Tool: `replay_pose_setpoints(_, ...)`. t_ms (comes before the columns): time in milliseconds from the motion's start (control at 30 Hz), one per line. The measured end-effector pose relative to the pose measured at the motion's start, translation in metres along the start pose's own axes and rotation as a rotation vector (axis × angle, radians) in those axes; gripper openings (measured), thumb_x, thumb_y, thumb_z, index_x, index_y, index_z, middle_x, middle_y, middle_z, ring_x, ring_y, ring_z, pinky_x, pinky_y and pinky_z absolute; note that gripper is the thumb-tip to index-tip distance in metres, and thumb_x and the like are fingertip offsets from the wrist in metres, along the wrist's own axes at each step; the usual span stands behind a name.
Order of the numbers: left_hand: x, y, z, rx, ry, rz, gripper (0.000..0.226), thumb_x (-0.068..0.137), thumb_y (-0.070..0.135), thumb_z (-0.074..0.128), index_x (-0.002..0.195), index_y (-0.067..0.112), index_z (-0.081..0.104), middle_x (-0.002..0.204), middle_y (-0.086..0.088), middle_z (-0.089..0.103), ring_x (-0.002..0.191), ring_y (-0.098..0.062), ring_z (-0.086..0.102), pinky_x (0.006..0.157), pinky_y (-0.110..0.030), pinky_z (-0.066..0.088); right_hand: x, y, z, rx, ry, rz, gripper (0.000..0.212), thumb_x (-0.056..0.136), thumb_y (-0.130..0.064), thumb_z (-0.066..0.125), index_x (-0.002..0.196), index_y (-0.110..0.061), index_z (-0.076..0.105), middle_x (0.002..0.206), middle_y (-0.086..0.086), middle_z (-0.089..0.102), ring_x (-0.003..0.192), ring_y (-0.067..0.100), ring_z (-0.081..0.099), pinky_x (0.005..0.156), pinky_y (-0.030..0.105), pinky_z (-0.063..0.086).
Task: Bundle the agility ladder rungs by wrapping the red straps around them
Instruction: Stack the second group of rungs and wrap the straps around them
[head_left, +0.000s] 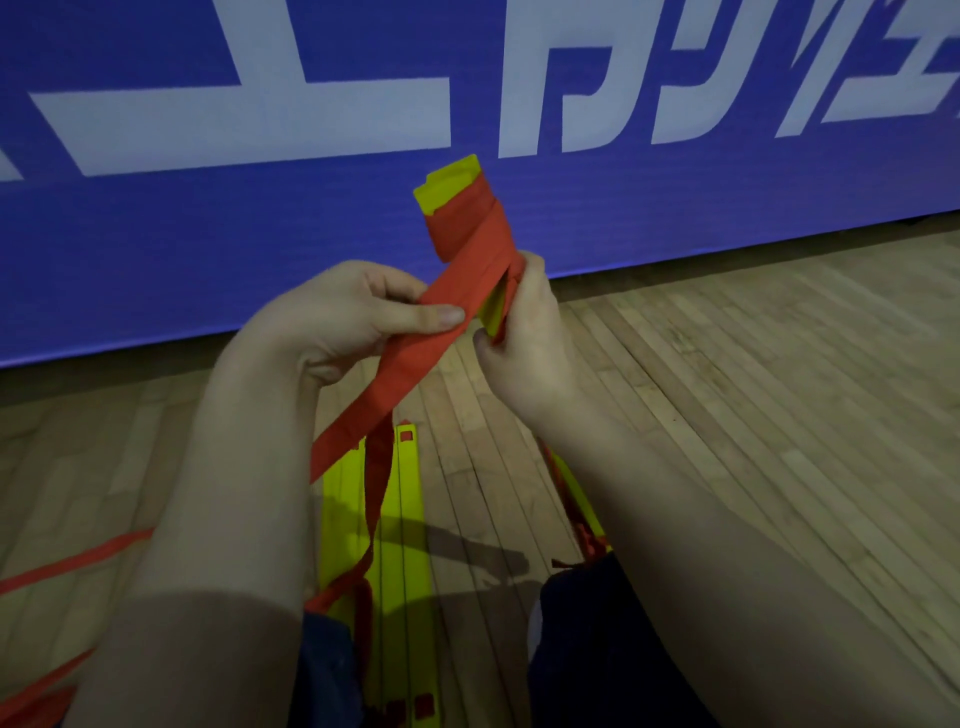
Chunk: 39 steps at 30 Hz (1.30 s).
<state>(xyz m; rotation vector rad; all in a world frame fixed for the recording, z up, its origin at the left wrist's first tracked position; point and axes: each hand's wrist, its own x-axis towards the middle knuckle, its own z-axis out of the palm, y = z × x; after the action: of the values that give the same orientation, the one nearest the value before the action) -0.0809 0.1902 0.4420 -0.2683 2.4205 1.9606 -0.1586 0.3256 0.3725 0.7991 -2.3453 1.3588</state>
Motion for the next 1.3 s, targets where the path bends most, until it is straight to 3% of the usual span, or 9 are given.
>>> replay_pose_setpoints(200, 0.002, -0.008, -0.006, -0.076, -0.107, 0.082, 0.021, 0.071, 0.017, 0.066, 0.086, 0.003, 0.060, 0.091, -0.011, 0.074, 0.083, -0.016, 0.071, 0.076, -0.024, 0.056, 0.001, -0.002, -0.002, -0.020, -0.016, -0.003, 0.060, 0.076, -0.003, 0.067, 0.129, -0.006, 0.040, 0.124, 0.012, 0.053, 0.116, 0.033, 0.051, 0.080, 0.047, 0.048)
replay_pose_setpoints(433, 0.006, -0.008, -0.006, -0.042, 0.045, 0.167, 0.018, 0.070, 0.022, 0.069, 0.083, 0.011, 0.065, 0.070, -0.010, 0.073, 0.056, -0.014, 0.068, 0.063, -0.022, 0.056, 0.002, 0.000, -0.005, 0.089, -0.038, -0.023, 0.061, 0.071, -0.003, 0.061, 0.127, -0.008, 0.038, 0.117, 0.011, 0.055, 0.107, 0.032, 0.055, 0.077, 0.045, 0.049)
replay_pose_setpoints(667, 0.011, -0.007, -0.003, -0.051, 0.128, 0.238, 0.018, 0.076, 0.028, 0.064, 0.081, 0.011, 0.060, 0.068, -0.005, 0.073, 0.053, -0.008, 0.064, 0.054, -0.016, 0.049, 0.007, -0.002, -0.011, 0.313, -0.131, 0.130, 0.055, 0.073, 0.004, 0.066, 0.116, -0.013, 0.036, 0.077, -0.011, 0.041, 0.064, 0.002, 0.043, 0.056, 0.017, 0.034)
replay_pose_setpoints(833, 0.011, -0.005, 0.003, -0.010, 0.201, 0.278, 0.016, 0.083, 0.027, 0.062, 0.074, 0.014, 0.065, 0.051, 0.011, 0.061, 0.045, 0.003, 0.051, 0.046, -0.008, 0.037, 0.008, -0.006, -0.009, 0.512, -0.229, 0.276, 0.060, 0.059, -0.005, 0.067, 0.111, -0.018, 0.041, 0.075, -0.003, 0.040, 0.062, 0.011, 0.042, 0.056, 0.029, 0.037)
replay_pose_setpoints(967, 0.012, -0.002, 0.012, -0.019, 0.203, 0.287, 0.021, 0.079, 0.031, 0.064, 0.072, 0.012, 0.060, 0.044, 0.009, 0.055, 0.039, 0.002, 0.044, 0.040, -0.011, 0.033, 0.010, -0.006, -0.017, 0.649, -0.294, 0.354, 0.068, 0.063, 0.018, 0.061, 0.122, -0.013, 0.048, 0.069, -0.001, 0.043, 0.058, 0.013, 0.045, 0.050, 0.028, 0.039)
replay_pose_setpoints(1033, 0.015, -0.001, 0.015, -0.045, 0.215, 0.303, 0.026, 0.070, 0.036, 0.068, 0.078, 0.015, 0.055, 0.047, 0.008, 0.057, 0.039, 0.000, 0.045, 0.040, -0.014, 0.033, 0.010, -0.007, -0.020, 0.745, -0.358, 0.363, 0.065, 0.056, 0.020, 0.056, 0.109, -0.019, 0.057, 0.065, 0.003, 0.042, 0.055, 0.017, 0.045, 0.047, 0.028, 0.037)
replay_pose_setpoints(1100, 0.017, -0.002, 0.015, -0.092, 0.192, 0.316, 0.041, 0.065, 0.042, 0.080, 0.086, 0.019, 0.053, 0.062, 0.001, 0.066, 0.051, -0.013, 0.055, 0.050, -0.024, 0.040, 0.010, -0.008, -0.021, 0.872, -0.455, 0.371, 0.054, 0.046, 0.015, 0.050, 0.076, -0.028, 0.062, 0.064, 0.008, 0.038, 0.051, 0.019, 0.039, 0.047, 0.027, 0.030)
replay_pose_setpoints(1200, 0.018, -0.004, 0.016, -0.110, 0.138, 0.348, 0.069, 0.046, 0.065, 0.083, 0.099, 0.026, 0.064, 0.086, -0.009, 0.069, 0.081, -0.029, 0.055, 0.071, -0.043, 0.040, 0.008, -0.010, -0.023, 1.014, -0.657, 0.395, 0.032, 0.036, 0.011, 0.048, 0.056, -0.014, 0.045, 0.061, 0.006, 0.033, 0.049, 0.015, 0.031, 0.046, 0.024, 0.019)
replay_pose_setpoints(1300, 0.017, -0.005, 0.016, -0.058, 0.081, 0.388, 0.057, 0.041, 0.073, 0.078, 0.075, 0.028, 0.075, 0.069, 0.006, 0.070, 0.066, -0.010, 0.064, 0.061, -0.022, 0.048, 0.006, -0.011, -0.025, 1.121, -0.911, 0.377, 0.037, 0.037, 0.003, 0.051, 0.066, -0.013, 0.033, 0.057, 0.003, 0.033, 0.049, 0.014, 0.030, 0.045, 0.021, 0.022)
